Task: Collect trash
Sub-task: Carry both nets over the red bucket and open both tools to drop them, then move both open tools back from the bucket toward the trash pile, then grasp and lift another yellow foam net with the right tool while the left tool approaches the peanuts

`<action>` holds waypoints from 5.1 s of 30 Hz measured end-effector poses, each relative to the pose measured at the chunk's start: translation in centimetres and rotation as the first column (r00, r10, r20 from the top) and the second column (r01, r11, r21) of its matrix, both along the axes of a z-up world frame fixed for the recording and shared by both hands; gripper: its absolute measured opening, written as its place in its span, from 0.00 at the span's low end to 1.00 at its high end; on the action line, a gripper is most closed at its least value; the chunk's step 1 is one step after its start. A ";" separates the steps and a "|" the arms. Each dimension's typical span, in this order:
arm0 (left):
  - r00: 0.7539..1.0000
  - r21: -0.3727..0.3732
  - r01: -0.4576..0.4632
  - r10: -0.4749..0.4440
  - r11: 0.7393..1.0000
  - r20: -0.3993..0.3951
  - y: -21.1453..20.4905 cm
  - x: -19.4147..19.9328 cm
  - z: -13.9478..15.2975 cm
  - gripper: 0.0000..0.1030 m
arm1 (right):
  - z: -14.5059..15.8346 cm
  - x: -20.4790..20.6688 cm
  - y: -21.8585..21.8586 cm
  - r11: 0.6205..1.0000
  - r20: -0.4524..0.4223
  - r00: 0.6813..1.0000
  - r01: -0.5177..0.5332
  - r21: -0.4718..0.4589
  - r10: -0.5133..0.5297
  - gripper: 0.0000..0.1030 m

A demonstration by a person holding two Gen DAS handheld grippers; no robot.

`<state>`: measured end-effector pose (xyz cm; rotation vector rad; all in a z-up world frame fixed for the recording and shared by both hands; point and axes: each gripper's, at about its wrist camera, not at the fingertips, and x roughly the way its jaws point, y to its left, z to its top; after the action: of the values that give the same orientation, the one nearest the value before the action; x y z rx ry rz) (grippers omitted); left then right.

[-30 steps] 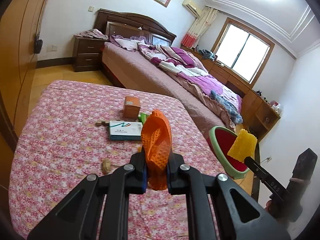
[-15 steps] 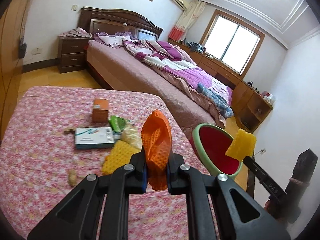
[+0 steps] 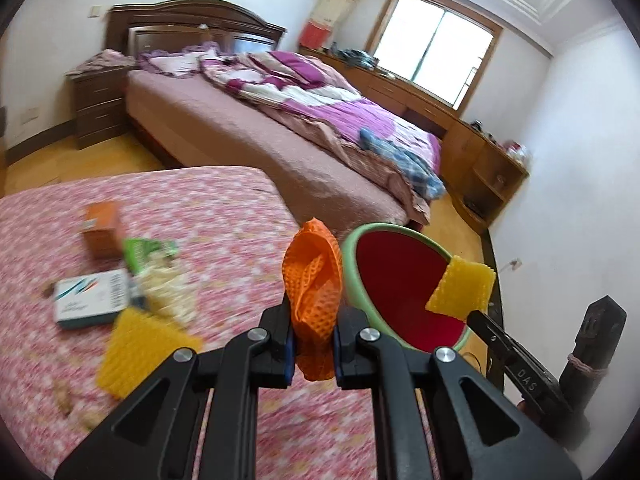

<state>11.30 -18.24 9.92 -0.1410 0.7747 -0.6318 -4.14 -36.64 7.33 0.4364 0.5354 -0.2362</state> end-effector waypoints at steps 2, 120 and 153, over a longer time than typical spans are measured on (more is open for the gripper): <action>0.999 0.013 0.032 -0.032 0.999 0.001 -2.0 0.5 -0.3 0.13 | -0.5 0.1 -1.2 0.999 -0.008 0.999 0.033 -0.008 -0.033 0.10; 0.848 0.132 -0.486 0.502 0.864 -0.170 22.7 0.1 -9.3 0.48 | -4.6 11.5 25.0 0.836 -0.303 0.817 -0.539 -0.102 0.490 0.24; 0.964 0.197 -0.192 0.223 0.961 -0.147 10.3 1.2 -8.7 0.54 | -3.4 5.6 14.8 0.931 -0.182 0.914 -0.363 0.035 0.363 0.22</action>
<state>12.55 -7.89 1.25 -0.1079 0.9621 -0.3498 1.45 -21.85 3.93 0.3081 0.7890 0.0832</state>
